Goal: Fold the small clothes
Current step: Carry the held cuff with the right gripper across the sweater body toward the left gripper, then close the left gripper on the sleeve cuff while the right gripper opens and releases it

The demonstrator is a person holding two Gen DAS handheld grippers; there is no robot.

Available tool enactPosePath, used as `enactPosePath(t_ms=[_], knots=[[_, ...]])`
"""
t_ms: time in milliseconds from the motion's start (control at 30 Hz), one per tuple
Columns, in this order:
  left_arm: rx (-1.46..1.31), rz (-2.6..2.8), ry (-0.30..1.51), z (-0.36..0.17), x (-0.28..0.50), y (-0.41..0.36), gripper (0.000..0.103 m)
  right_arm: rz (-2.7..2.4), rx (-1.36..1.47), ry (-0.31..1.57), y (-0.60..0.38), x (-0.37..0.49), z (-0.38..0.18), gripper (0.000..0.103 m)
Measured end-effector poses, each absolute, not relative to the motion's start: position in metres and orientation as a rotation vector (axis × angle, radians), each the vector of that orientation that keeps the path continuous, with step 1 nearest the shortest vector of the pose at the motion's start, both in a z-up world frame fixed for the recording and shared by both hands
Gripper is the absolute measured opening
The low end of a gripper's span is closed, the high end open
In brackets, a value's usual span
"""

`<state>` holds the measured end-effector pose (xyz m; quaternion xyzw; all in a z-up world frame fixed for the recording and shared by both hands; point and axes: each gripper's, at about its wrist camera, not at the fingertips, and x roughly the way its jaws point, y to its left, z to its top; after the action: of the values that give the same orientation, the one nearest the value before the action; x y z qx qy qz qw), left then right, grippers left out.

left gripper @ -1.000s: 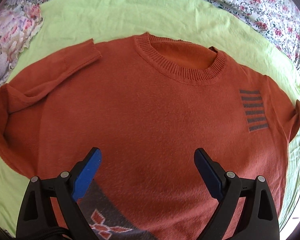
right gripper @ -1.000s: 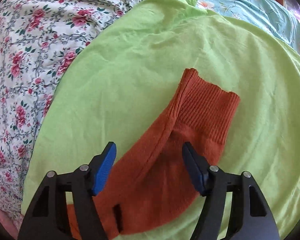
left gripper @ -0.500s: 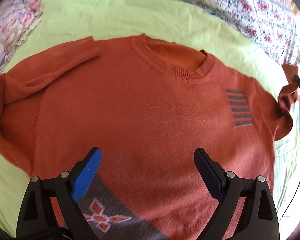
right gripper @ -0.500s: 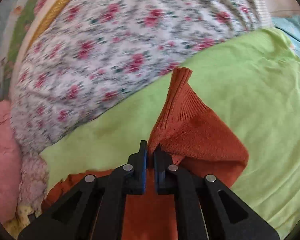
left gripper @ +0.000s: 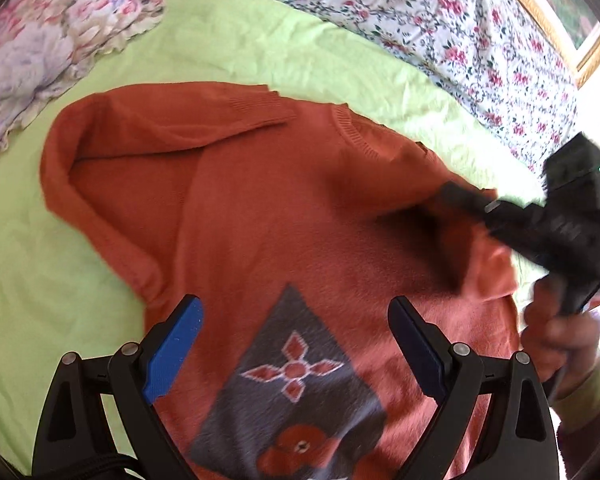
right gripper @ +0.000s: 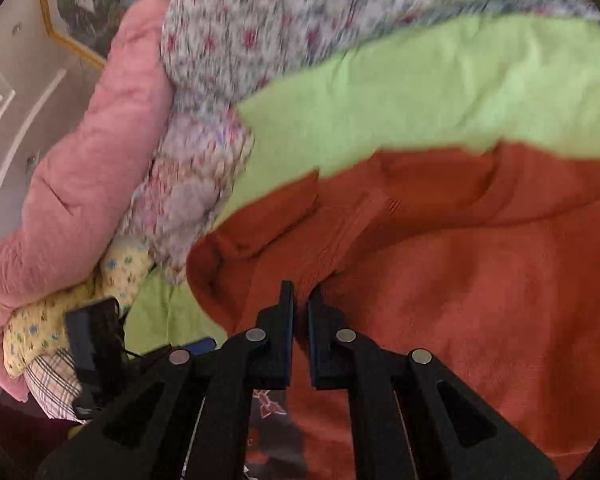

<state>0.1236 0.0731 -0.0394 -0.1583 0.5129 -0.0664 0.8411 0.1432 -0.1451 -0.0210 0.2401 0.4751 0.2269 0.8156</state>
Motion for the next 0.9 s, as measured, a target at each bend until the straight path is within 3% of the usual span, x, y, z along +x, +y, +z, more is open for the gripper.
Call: enactPosePath(t_ms=[100,200,267,633,667,700,733,767,900], knots=[[-0.372,-0.155,1.098,-0.044,0.126,0.082,0.094,0.491,0.508,1.093,-0.121,0.147,-0.046,0.015],[-0.403,-0.17,1.127,-0.052,0.135,0.083,0.094,0.47,0.543,1.13,-0.125,0.136,-0.056,0.039],[-0.428,-0.179,1.144,-0.058,0.146,0.08,0.094,0.461,0.565,1.091,-0.138,0.121,-0.047,0.044],[-0.471,-0.301,1.196,-0.064,0.218,-0.005,0.094,0.255,0.639,0.991,-0.222,0.061,-0.02,0.046],[-0.433,-0.288,1.217,-0.067,0.224,-0.014,0.089,0.233,0.647,0.989,-0.229,0.057,-0.02,0.046],[-0.386,-0.282,1.228,-0.071,0.231,-0.023,0.078,0.22,0.653,0.985,-0.233,0.054,-0.02,0.046],[-0.369,-0.295,1.228,-0.074,0.233,-0.027,0.036,0.202,0.66,0.981,-0.239,0.051,-0.02,0.046],[-0.352,-0.31,1.23,-0.078,0.235,-0.028,0.013,0.191,0.665,0.977,-0.244,0.049,-0.019,0.046],[-0.35,-0.309,1.105,-0.067,0.208,-0.003,0.022,0.158,0.688,0.943,-0.257,0.042,-0.014,0.046]])
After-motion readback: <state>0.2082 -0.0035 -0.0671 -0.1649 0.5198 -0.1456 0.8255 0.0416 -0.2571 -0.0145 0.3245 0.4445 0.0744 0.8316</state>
